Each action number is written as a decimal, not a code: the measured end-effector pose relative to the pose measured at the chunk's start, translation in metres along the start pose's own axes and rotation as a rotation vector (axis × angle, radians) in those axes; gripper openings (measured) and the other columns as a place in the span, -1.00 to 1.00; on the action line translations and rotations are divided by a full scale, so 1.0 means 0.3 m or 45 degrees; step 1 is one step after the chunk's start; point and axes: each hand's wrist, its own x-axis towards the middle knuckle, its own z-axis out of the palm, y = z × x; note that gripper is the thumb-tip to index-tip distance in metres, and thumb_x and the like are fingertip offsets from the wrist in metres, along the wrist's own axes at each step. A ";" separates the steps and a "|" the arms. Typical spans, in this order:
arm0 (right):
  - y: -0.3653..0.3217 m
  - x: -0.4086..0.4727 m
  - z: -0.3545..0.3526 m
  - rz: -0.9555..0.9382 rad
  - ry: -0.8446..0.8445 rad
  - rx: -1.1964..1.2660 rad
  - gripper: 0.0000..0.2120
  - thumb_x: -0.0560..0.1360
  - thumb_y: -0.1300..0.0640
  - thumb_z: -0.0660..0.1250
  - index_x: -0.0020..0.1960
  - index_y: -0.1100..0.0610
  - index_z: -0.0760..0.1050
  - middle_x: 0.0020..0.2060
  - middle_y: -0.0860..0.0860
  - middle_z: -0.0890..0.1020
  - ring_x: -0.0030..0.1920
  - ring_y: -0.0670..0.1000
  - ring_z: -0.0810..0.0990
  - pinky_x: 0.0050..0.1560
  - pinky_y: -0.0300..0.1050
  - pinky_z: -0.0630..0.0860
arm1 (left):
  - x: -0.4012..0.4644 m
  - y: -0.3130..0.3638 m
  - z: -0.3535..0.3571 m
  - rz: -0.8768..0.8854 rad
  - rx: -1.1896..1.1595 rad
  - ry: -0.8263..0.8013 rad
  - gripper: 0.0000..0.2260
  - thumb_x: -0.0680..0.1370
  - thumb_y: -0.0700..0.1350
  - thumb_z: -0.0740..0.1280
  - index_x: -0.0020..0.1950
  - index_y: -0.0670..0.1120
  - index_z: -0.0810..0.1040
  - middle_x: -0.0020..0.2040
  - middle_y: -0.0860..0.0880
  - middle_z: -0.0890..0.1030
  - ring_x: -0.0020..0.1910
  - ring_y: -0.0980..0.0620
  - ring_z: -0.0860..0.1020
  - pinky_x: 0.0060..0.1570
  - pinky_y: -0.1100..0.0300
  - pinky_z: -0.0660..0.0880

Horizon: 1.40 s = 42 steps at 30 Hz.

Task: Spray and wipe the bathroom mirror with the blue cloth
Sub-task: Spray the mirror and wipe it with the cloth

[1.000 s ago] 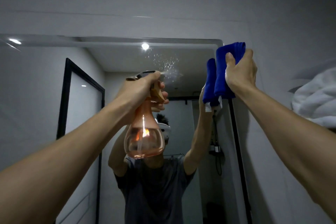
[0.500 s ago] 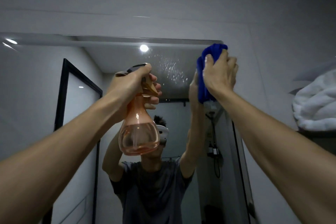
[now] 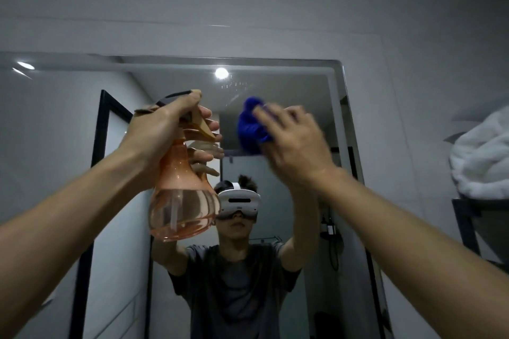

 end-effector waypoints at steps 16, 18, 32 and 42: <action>-0.017 0.314 0.047 0.449 0.155 0.102 -0.42 0.58 -0.12 0.11 0.52 0.13 0.26 0.42 0.12 0.41 0.41 0.13 0.36 0.45 0.03 0.18 | 0.046 -0.053 0.024 0.001 0.020 -0.039 -0.70 0.57 0.07 0.29 0.10 -0.15 0.60 -0.04 -0.11 0.73 -0.10 -0.07 0.72 -0.15 0.03 0.64; -0.113 0.256 0.065 0.171 0.138 0.120 -0.42 0.56 -0.09 0.16 0.51 0.13 0.28 0.43 0.13 0.41 0.42 0.13 0.36 0.46 0.06 0.19 | 0.044 -0.054 0.009 0.034 0.029 -0.048 -0.72 0.58 0.06 0.28 0.07 -0.13 0.60 -0.07 -0.10 0.73 -0.12 -0.04 0.72 -0.19 0.08 0.65; 0.381 0.153 0.003 0.686 0.168 0.188 -0.51 0.60 -0.05 0.16 0.49 0.06 0.28 0.37 0.07 0.46 0.27 0.17 0.49 0.27 0.12 0.43 | 0.054 -0.116 0.047 0.022 0.001 -0.119 -0.72 0.57 0.05 0.28 0.06 -0.14 0.60 -0.08 -0.10 0.74 -0.13 -0.06 0.73 -0.19 0.07 0.63; 0.053 0.299 0.041 0.455 0.144 0.160 -0.44 0.59 -0.12 0.15 0.54 0.04 0.24 0.47 0.08 0.37 0.42 0.11 0.36 0.40 0.01 0.26 | 0.060 -0.105 -0.009 -0.003 -0.062 -0.049 -0.73 0.58 0.04 0.28 0.08 -0.14 0.59 -0.07 -0.11 0.73 -0.15 -0.07 0.72 -0.40 0.13 0.63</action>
